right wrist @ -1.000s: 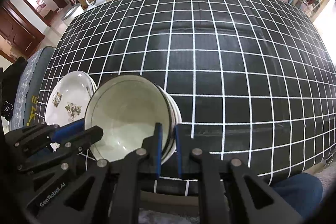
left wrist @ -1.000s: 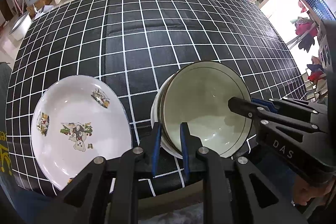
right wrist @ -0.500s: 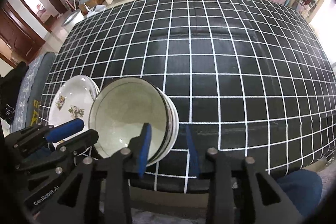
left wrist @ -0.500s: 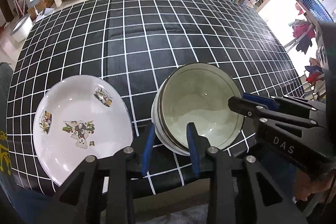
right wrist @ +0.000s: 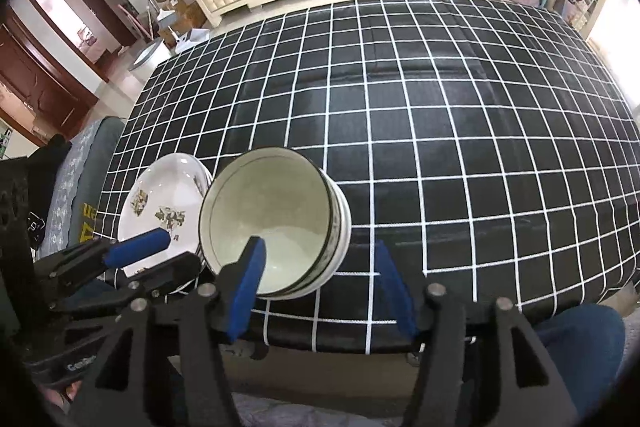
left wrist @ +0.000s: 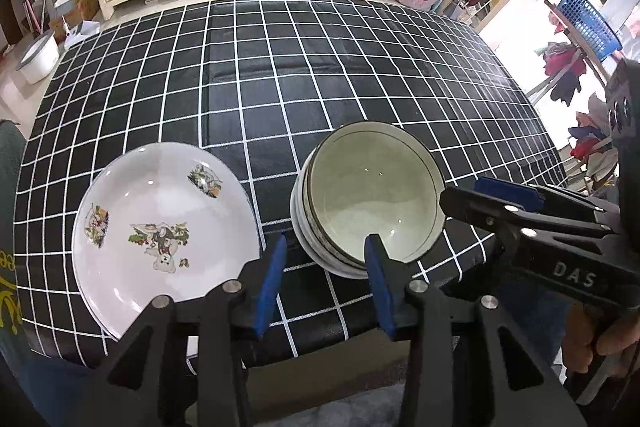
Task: Organize plates and bowls
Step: 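Regrip the stacked bowls with both grippers and lift them off the table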
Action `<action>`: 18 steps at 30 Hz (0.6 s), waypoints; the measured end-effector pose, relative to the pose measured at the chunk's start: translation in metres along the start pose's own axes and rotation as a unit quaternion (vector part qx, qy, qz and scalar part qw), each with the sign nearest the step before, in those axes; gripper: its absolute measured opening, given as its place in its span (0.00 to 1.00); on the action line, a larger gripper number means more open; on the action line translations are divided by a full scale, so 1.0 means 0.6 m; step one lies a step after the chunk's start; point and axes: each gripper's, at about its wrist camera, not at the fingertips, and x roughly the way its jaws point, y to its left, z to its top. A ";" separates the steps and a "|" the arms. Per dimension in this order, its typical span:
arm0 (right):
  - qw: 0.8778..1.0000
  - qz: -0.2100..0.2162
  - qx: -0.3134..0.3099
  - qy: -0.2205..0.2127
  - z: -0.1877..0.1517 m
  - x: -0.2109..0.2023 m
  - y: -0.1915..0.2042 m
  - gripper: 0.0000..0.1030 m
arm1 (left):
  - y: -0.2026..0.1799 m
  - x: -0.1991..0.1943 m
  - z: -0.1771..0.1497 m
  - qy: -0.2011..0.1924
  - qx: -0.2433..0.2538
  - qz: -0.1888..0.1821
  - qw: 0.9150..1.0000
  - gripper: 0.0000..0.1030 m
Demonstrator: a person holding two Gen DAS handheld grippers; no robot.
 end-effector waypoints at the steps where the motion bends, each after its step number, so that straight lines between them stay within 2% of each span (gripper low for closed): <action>1: 1.000 -0.001 0.002 0.000 0.001 0.002 -0.001 0.62 | 0.003 0.000 -0.002 0.000 0.000 -0.003 1.000 0.41; 3: 1.000 -0.003 0.008 0.002 0.004 0.008 -0.006 0.63 | 0.003 -0.001 -0.004 -0.005 -0.003 -0.014 1.000 0.44; 8: 1.000 -0.010 0.017 0.012 0.010 0.027 -0.013 0.64 | 0.011 0.008 -0.001 0.000 -0.008 -0.040 0.999 0.44; 18: 0.999 -0.014 0.035 0.037 0.017 0.067 -0.025 0.64 | 0.022 0.041 0.019 0.016 -0.011 -0.068 0.998 0.44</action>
